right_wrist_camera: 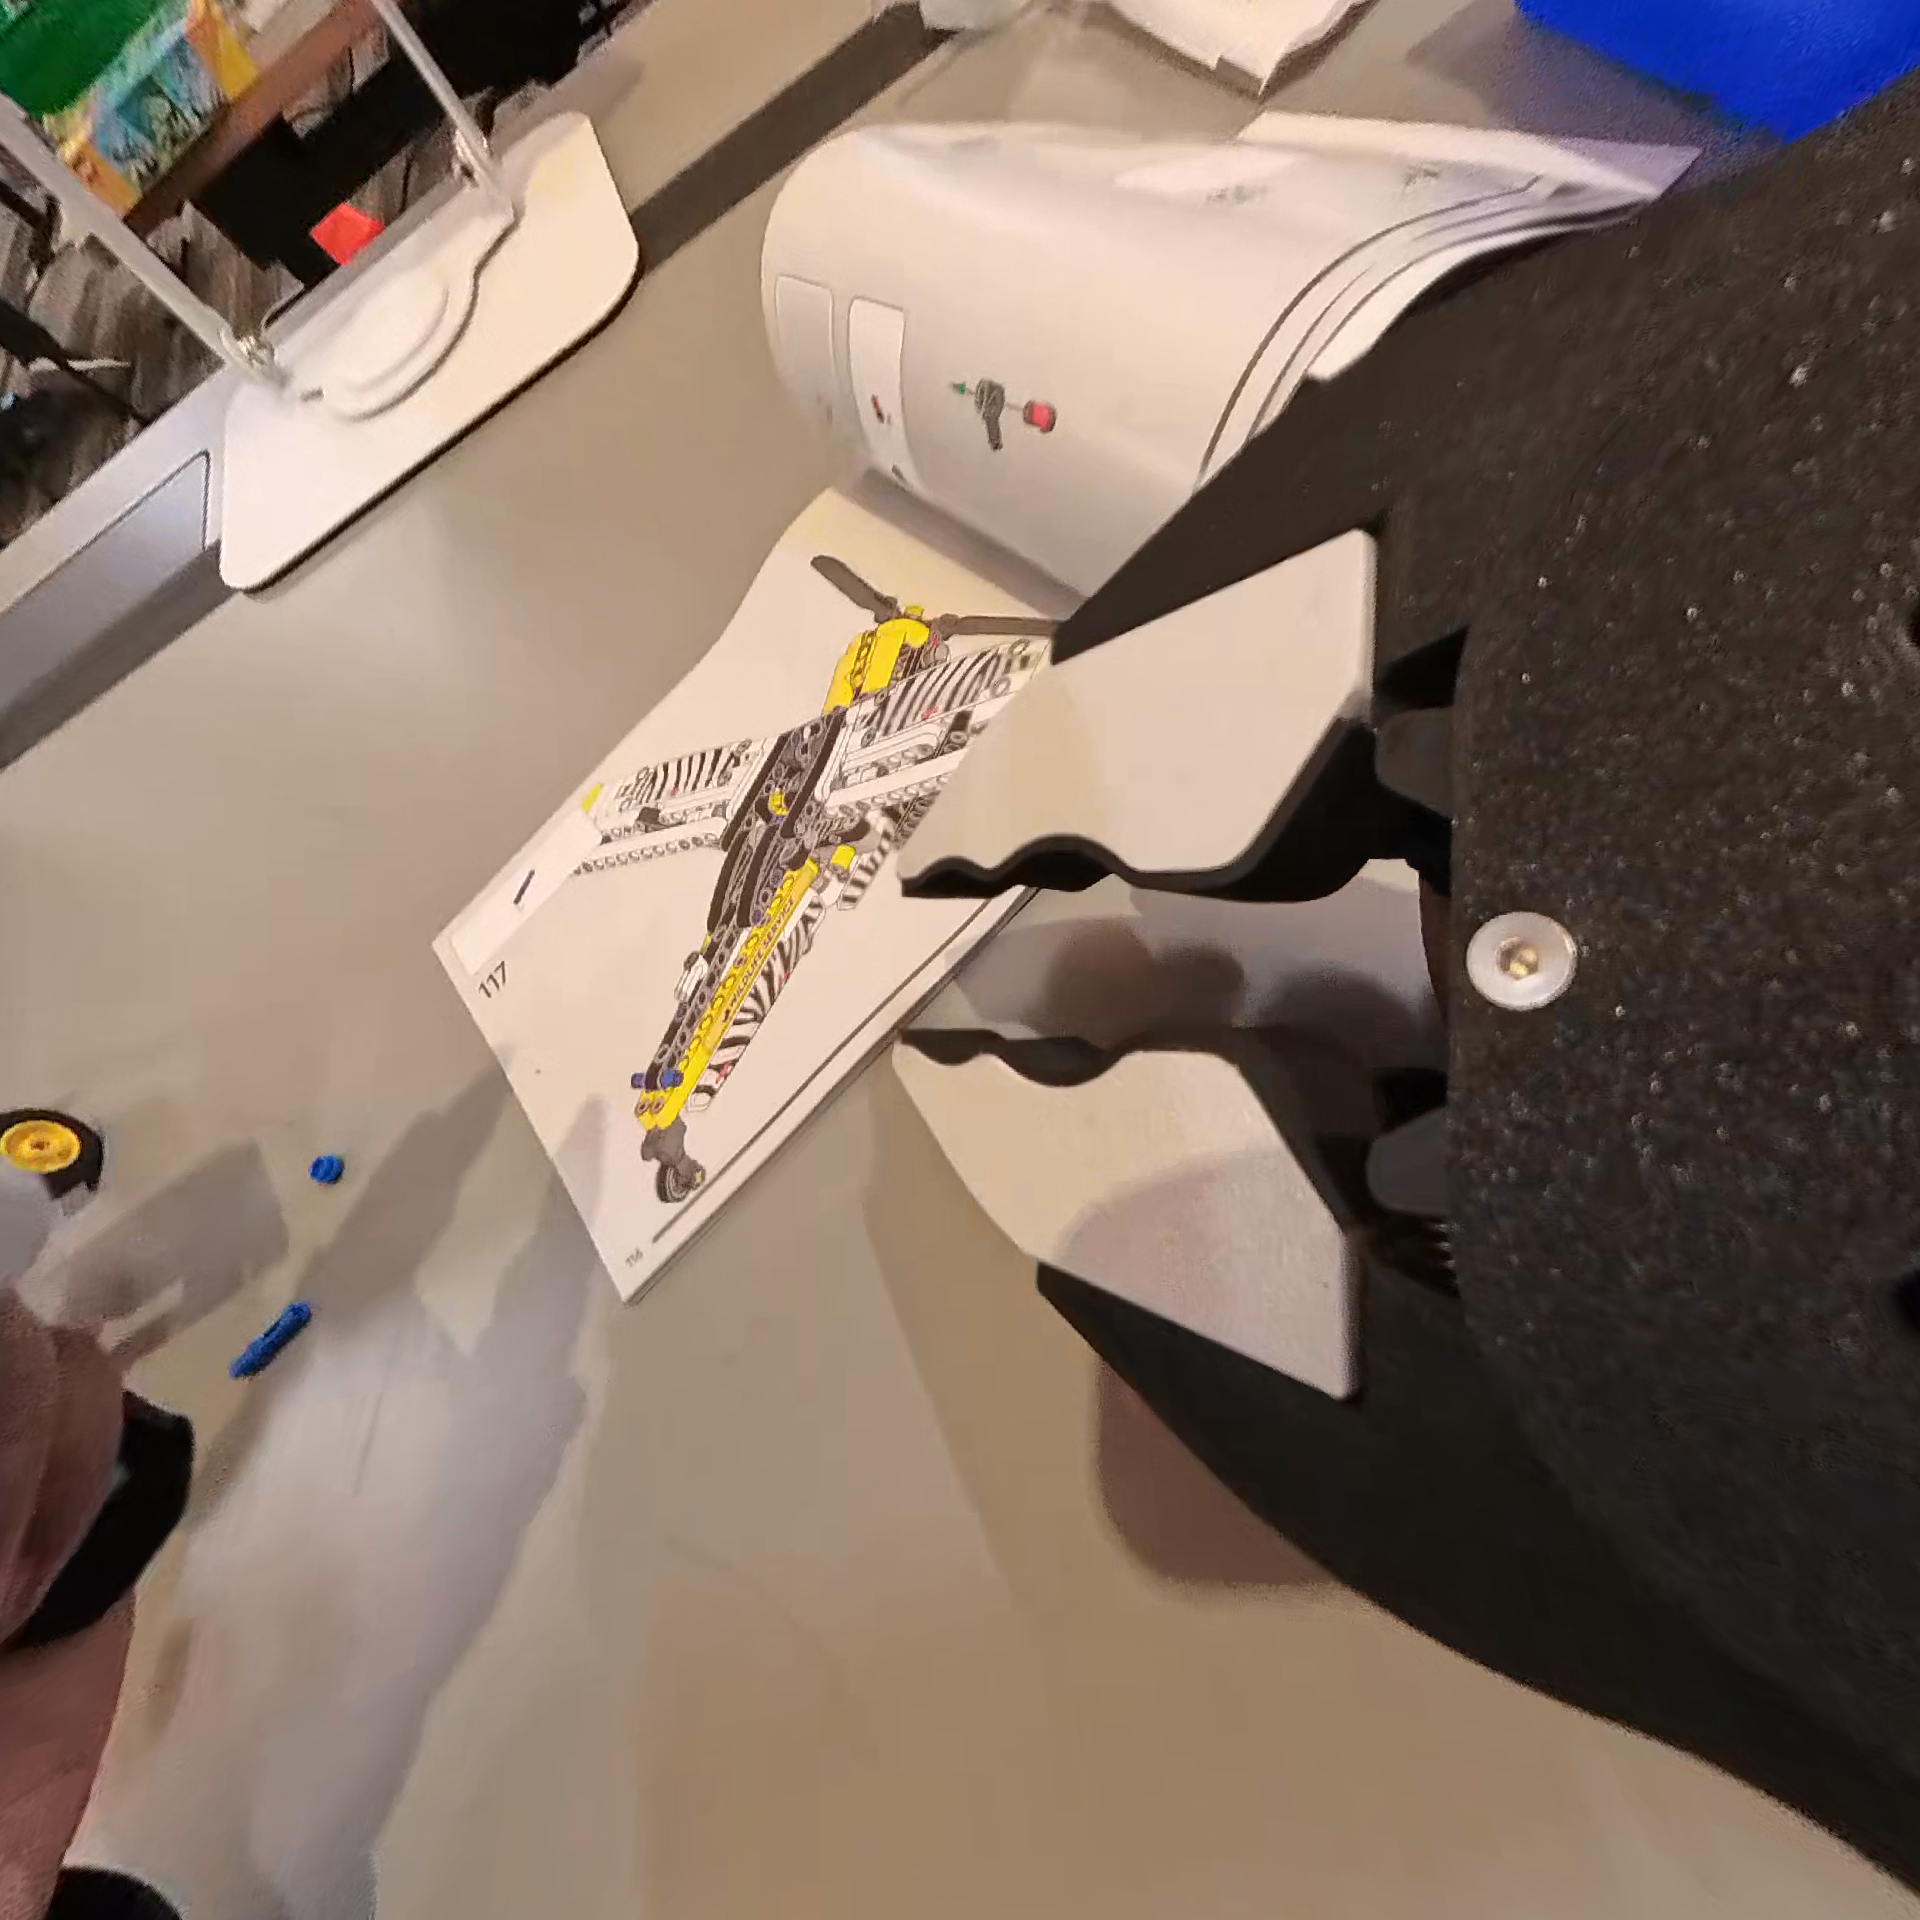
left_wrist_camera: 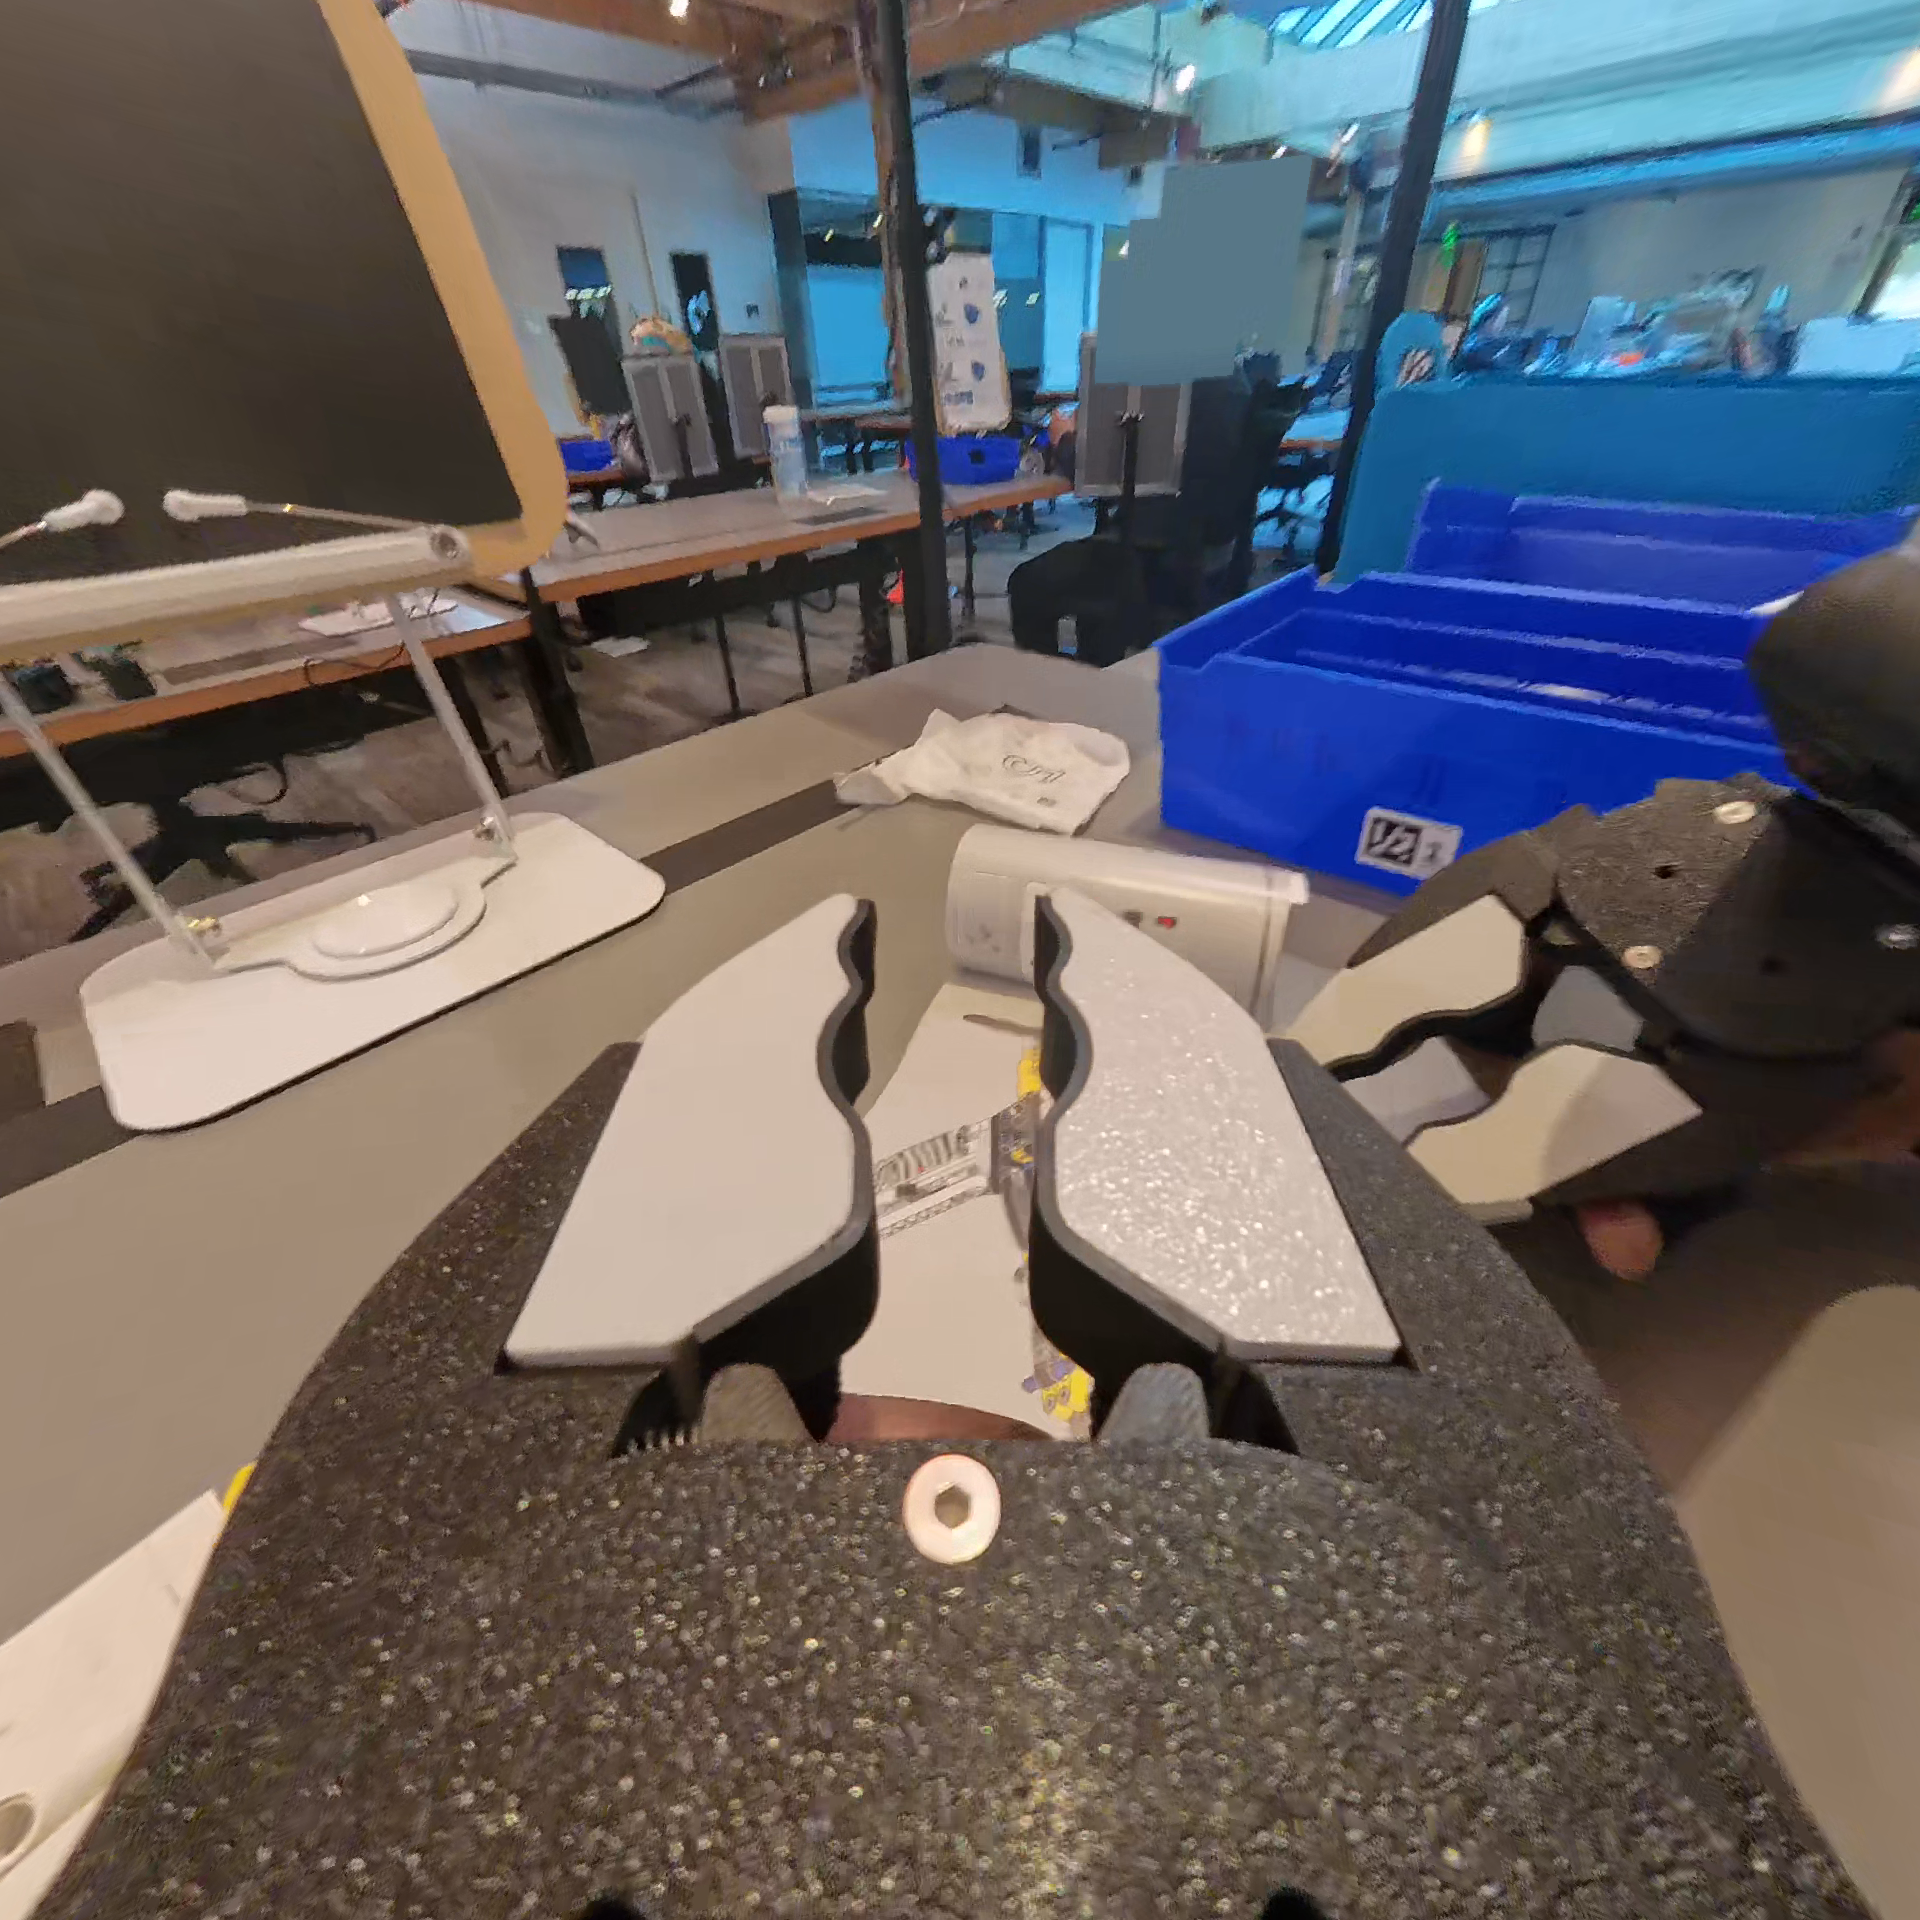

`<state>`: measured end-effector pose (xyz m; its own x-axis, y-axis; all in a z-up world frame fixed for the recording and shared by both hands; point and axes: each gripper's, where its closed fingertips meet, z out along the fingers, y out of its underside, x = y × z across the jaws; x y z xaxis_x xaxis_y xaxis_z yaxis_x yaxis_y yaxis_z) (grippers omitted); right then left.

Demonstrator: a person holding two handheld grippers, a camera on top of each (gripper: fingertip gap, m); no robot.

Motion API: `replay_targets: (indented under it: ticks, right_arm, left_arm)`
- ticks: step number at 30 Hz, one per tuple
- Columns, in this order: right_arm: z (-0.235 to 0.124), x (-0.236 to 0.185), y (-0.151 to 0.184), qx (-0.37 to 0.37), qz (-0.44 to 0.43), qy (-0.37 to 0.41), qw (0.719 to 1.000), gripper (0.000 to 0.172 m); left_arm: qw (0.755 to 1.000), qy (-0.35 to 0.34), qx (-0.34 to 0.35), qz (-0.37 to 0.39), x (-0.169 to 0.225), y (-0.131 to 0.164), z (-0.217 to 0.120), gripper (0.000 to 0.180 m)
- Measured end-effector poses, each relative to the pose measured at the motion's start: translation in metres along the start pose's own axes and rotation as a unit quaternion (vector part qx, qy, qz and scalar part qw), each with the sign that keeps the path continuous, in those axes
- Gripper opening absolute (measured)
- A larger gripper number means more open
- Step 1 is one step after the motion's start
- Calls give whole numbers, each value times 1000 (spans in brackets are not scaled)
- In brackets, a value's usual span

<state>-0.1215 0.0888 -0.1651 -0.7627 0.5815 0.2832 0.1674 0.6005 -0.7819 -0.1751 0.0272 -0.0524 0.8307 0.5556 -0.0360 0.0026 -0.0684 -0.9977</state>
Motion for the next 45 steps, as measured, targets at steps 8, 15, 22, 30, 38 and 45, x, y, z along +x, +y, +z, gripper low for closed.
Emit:
replay_targets:
  ticks: [8, 15, 22, 30, 38, 45]
  right_arm:
    - [16, -4, 4, -25, -53, -7, 998, 31]
    - [32, -6, -6, -27, -85, -1, 996, 32]
    - [49, -5, -18, -26, -72, 10, 997, 29]
    - [52, -21, -22, -30, -68, -33, 997, 31]
    - [56, -35, -22, -73, -97, -92, 988, 41]
    - [72, -30, -31, -79, -96, -76, 989, 38]
  left_arm:
    - [996, 17, -88, -26, -2, 43, 5, 35]
    - [990, 7, -138, -23, -6, 64, -1, 36]
    - [983, 16, -176, -45, -11, 75, -12, 36]
    - [981, 50, -183, -40, 1, 76, -29, 36]
    - [967, 95, -236, -23, 17, 93, -39, 39]
    - [961, 84, -264, -15, 13, 102, -43, 41]
